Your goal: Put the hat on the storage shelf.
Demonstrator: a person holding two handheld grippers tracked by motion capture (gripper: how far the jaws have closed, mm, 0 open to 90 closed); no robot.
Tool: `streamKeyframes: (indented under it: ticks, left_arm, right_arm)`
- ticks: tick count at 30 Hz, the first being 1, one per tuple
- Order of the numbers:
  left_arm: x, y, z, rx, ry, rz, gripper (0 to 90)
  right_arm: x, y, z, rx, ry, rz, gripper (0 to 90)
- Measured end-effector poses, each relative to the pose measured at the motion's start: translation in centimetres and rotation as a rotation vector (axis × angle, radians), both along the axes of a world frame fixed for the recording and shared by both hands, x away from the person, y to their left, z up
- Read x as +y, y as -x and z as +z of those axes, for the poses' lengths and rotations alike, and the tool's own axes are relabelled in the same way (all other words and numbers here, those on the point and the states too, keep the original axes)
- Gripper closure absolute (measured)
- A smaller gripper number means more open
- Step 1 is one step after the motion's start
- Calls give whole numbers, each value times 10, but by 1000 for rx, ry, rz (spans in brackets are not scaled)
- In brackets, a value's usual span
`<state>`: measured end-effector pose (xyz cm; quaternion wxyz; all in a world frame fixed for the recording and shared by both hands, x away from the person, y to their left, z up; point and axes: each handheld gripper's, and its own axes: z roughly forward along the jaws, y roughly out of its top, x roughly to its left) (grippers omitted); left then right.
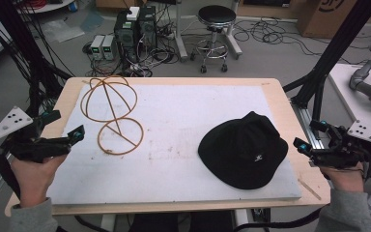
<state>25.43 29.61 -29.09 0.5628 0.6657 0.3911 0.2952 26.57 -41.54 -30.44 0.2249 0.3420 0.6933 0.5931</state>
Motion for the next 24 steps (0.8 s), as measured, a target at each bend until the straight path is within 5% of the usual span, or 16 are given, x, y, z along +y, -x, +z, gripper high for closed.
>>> streamKeyframes:
  ticks: [24]
  left_arm:
    - [-1,1,2,4,7,-10,58]
  right_arm:
    - [5,-8,2,6,24,49,12]
